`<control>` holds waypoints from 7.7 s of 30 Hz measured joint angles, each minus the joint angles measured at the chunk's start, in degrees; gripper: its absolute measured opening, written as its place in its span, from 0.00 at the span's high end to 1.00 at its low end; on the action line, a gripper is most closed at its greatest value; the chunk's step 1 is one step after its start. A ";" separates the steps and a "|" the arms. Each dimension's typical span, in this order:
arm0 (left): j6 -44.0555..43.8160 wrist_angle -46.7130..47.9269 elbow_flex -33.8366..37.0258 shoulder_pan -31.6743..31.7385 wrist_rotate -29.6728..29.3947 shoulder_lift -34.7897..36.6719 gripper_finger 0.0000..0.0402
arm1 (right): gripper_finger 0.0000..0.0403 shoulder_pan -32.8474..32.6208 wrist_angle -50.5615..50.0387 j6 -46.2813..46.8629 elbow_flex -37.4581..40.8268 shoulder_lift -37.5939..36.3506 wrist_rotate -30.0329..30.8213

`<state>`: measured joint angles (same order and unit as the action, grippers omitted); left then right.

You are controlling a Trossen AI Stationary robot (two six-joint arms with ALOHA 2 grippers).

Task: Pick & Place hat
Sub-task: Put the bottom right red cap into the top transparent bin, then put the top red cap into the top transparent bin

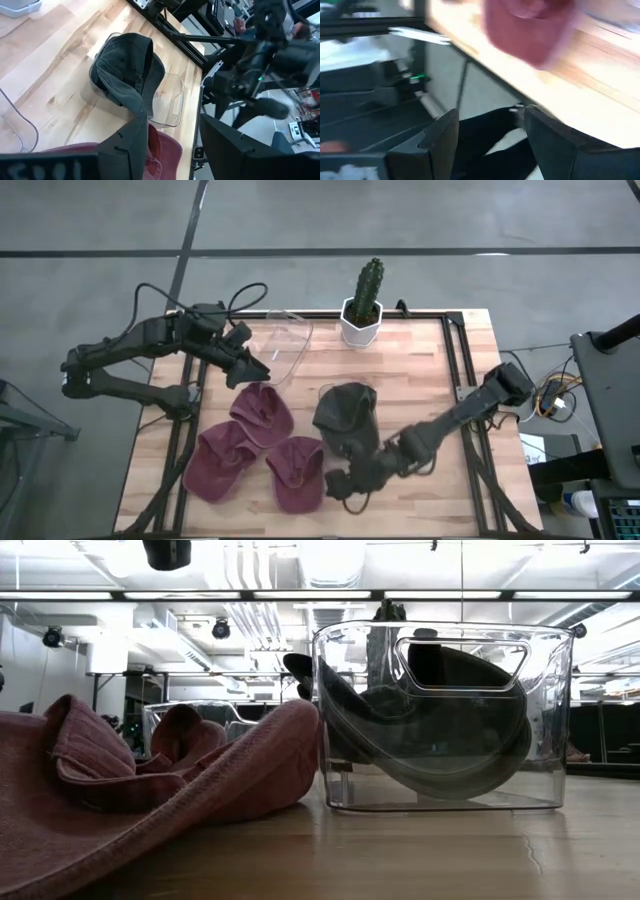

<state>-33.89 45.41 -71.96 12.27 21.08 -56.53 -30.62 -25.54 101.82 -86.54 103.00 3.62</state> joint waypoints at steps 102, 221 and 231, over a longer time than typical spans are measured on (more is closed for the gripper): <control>-0.41 -7.96 -6.50 -0.04 -18.03 -2.35 0.58 | 0.97 17.29 1.30 -24.67 -5.27 -9.57 53.70; 3.27 27.35 1.81 20.99 -17.13 -24.92 0.61 | 0.41 19.15 7.42 -52.72 -5.29 -9.13 17.79; 2.28 18.68 1.81 20.90 -10.26 -11.01 0.61 | 0.41 22.38 1.75 -50.94 -4.19 -9.11 17.37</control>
<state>-31.61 64.09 -70.15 33.17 10.82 -67.54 -8.24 -23.79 50.88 -90.73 93.89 20.99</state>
